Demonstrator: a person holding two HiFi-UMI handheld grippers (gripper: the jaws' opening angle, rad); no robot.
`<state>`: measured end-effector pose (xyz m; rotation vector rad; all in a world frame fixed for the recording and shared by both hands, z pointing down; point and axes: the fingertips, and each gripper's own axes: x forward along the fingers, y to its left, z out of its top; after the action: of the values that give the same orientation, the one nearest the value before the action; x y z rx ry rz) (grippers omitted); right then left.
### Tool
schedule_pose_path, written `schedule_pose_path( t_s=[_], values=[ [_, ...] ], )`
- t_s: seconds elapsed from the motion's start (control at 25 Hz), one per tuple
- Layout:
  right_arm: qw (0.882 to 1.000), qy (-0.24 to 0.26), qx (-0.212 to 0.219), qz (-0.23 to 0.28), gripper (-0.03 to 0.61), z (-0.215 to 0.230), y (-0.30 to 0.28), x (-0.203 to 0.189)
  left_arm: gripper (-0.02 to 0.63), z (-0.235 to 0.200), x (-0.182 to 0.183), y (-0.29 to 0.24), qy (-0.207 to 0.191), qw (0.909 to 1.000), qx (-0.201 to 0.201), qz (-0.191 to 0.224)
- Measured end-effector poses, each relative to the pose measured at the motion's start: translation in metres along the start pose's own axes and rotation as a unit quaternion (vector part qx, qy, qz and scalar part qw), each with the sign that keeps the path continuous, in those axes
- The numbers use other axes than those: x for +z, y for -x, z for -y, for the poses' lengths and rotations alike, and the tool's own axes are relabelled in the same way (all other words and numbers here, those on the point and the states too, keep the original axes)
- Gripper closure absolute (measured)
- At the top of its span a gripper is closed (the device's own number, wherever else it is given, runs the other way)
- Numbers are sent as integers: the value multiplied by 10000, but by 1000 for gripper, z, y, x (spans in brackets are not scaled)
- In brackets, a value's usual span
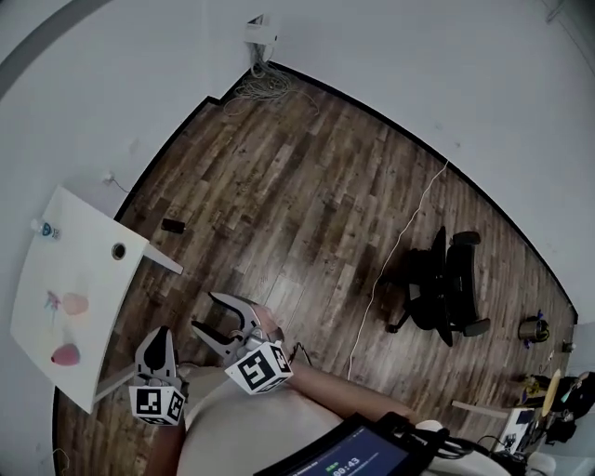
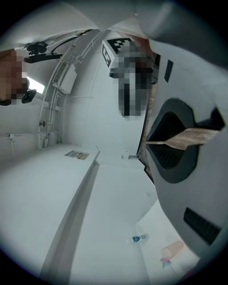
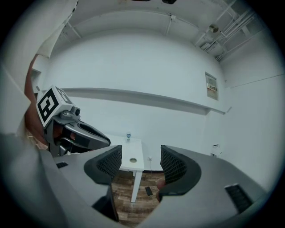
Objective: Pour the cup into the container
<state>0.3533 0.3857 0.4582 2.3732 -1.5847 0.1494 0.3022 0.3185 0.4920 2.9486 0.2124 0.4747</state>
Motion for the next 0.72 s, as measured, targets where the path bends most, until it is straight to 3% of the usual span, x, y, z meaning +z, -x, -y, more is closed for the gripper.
schedule_pose_path(
  t_s=[0.32, 0.72],
  values=[
    [9931, 392, 1061, 309, 299, -59, -48, 26, 601, -53, -15, 62, 419, 9931, 1096, 5],
    [9858, 496, 1559, 365, 299, -142, -87, 59, 601, -112, -24, 154, 618, 9817, 1791, 209]
  ],
)
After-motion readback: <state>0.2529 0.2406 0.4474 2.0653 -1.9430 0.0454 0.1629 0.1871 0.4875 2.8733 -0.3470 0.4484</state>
